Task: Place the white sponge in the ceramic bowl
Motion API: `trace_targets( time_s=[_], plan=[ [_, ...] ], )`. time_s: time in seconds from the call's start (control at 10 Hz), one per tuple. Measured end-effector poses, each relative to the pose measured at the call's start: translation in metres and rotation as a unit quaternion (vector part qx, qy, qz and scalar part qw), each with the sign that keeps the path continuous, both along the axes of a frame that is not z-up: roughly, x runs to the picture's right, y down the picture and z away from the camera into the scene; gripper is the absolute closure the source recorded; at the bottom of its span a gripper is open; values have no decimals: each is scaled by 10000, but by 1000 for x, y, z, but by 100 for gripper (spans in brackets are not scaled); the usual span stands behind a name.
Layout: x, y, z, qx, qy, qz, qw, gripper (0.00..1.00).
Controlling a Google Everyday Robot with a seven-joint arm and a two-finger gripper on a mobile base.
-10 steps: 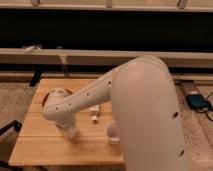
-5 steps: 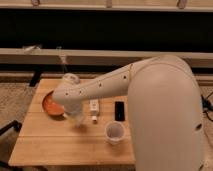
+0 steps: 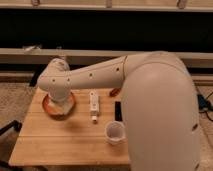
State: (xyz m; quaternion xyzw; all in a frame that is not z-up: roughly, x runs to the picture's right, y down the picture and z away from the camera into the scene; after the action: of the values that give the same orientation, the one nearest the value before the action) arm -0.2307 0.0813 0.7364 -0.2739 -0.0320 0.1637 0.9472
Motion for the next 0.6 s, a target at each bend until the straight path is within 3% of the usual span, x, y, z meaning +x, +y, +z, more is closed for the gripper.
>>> trace_targets(
  time_s=[0.2,0.6],
  plan=[
    [-32,3,22,-19,-262,-177,9995,100],
    [-33,4,25,-24,-325,-215,9992,100]
  ],
)
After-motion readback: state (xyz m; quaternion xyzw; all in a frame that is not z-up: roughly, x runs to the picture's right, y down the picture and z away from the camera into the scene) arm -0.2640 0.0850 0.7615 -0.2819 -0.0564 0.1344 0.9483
